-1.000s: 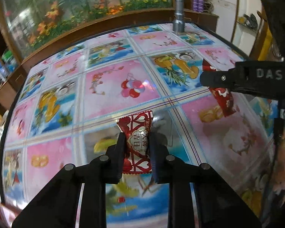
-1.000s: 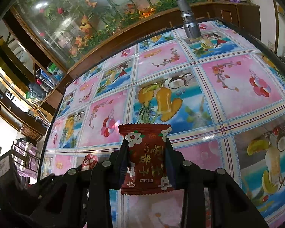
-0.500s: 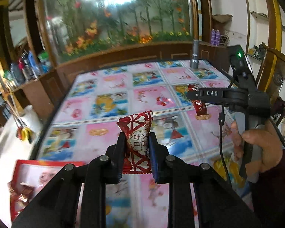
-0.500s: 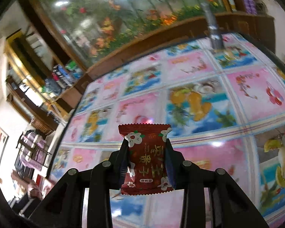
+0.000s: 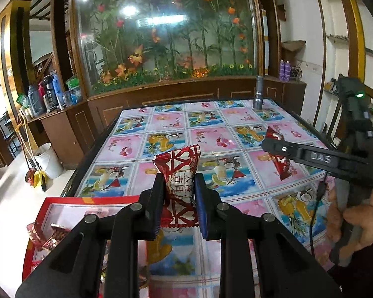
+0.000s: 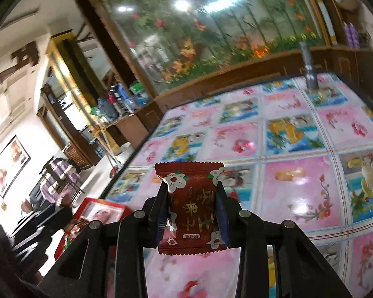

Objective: Organize snacks
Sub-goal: 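Carry both held candies over the white box with both tools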

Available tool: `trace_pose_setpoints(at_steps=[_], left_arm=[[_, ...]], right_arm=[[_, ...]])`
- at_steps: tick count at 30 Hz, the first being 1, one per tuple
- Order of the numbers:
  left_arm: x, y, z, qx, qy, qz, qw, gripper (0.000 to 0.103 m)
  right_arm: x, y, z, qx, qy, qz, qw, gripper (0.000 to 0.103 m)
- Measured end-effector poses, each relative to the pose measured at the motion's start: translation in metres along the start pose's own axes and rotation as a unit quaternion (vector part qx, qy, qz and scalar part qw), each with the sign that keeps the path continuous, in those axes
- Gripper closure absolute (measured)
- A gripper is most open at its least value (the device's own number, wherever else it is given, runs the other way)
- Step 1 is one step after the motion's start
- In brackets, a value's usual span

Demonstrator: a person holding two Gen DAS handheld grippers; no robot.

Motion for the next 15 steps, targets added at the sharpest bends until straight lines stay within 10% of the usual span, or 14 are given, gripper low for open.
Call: trace_pose_setpoints(at_steps=[15], left_arm=[[-0.039,0.034,0.019,0.026,0.042,-0.012,0.9987,0.082]], right_arm=[[-0.084,0.043,0.018,0.032,0.074,-0.035,0.996,0.068]])
Point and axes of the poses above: each gripper's, at about its wrist camera, not at the fingertips, and y roughly against the way its jaws point, x to its right, z to its underside, the point moved 1 cm from there along -y, roughly the way its jaws point, and after that the axes turned 13 degrees about z, right-handed, at the moved point
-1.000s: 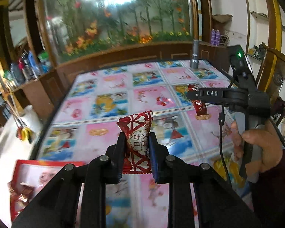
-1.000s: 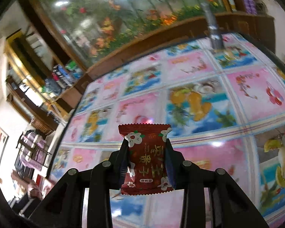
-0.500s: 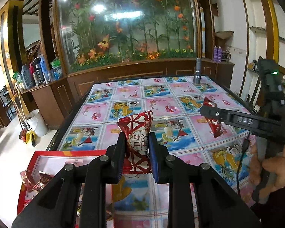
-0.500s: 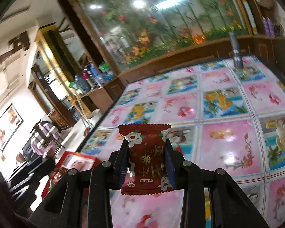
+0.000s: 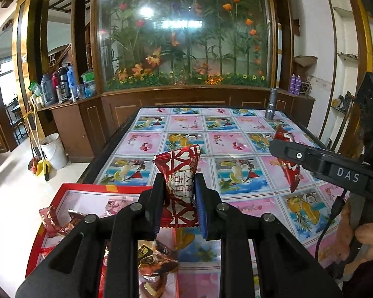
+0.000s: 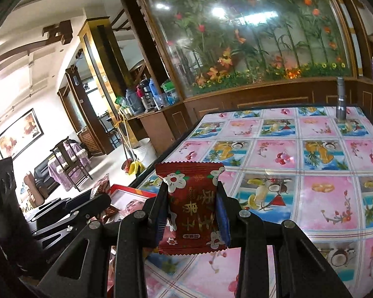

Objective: Organize snacks
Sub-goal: 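Carry both held candies over the white box with both tools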

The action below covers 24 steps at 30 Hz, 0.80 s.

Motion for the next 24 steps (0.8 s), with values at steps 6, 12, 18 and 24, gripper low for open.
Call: trace_pose_setpoints(at_steps=[6,12,18,24], left_arm=[[-0.011,0.010,0.006,0.007,0.012,0.000,0.9999,0.082],[-0.026,0.018,0.013,0.011,0.032,-0.007,0.9994,0.082],[-0.040,0.031,0.017,0.021,0.044,-0.013,0.9987,0.082],[-0.051,0.054,0.023,0.037,0.049,-0.016,0.9980,0.082]], right_arm=[[-0.006,0.009,0.002,0.005,0.004,0.001,1.000,0.068],[-0.014,0.014,0.003,0.004,0.015,0.001,1.000,0.068],[-0.033,0.014,0.005,-0.001,0.035,-0.004,0.999,0.068],[-0.064,0.028,0.005,0.009,0.062,-0.015,0.998,0.068]])
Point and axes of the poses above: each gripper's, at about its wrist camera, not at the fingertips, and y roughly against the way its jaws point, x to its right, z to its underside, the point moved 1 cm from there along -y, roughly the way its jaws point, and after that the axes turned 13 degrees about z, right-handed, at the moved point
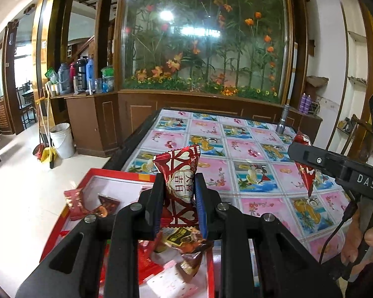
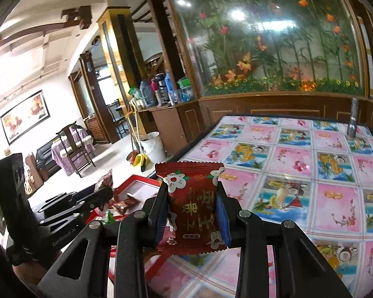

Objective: Organize snacks
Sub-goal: 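Carry both held candies over the white box with both tools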

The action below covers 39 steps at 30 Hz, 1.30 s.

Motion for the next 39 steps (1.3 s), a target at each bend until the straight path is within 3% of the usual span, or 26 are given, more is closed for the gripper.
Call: trace_pose_setpoints(at_steps=[19,26,39], left_arm=[[-0.062,0.037,0.023,0.017,0.047,-0.026,0.9984,0.082],[-0.067,0.047,0.033,0.013,0.037,-0.028,0.9988,0.082],[-0.103,0.043,0.039,0.009,0.072,-0.046,0.9963,0.082]], right_arm=[[-0.116,0.004,0.019,-0.011,0.095,-0.054,0.994,0.068],[-0.131,0.002,0.031,-0.012,0.094,-0.058,0.994,0.068],[-0.148,-0.027,0.035,-0.028,0.098,-0.064,0.993,0.068]])
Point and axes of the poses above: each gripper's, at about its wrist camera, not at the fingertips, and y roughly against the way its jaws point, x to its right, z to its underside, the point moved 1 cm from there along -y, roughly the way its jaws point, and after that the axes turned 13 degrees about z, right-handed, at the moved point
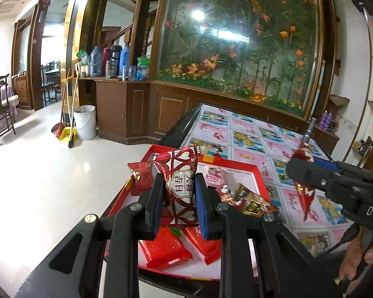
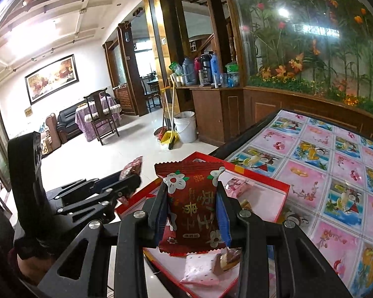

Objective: Organize snacks
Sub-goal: 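Carry both held candies over the white box with both tools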

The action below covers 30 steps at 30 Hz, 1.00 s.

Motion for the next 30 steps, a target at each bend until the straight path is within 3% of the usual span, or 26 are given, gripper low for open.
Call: trace_pose_setpoints(at_steps=[8,16,23,30], left_arm=[[-0.004,-0.018,-0.005,-0.007,0.000,-0.011,0.9999,0.082],[0.005,-0.037,0.000,-0.040,-0.015,-0.017,0.9989,0.082],[0.016,-0.039,-0.002,-0.048,-0.035,-0.032,0.9977,0.082],[0.037,-0.052,-0.004,-0.055,-0.056,-0.025,0.9966,0.082]], right_arm=[[0.049,-0.026,0.004,-0.019,-0.041,0.038,0.998,0.068],[0.066,-0.057,0.014,-0.047,-0.069,0.015,0.996,0.067],[0.071,-0.062,0.017,-0.046,-0.081,-0.006,0.996,0.067],[0.091,-0.054,0.021,-0.041,-0.100,0.000,0.994,0.067]])
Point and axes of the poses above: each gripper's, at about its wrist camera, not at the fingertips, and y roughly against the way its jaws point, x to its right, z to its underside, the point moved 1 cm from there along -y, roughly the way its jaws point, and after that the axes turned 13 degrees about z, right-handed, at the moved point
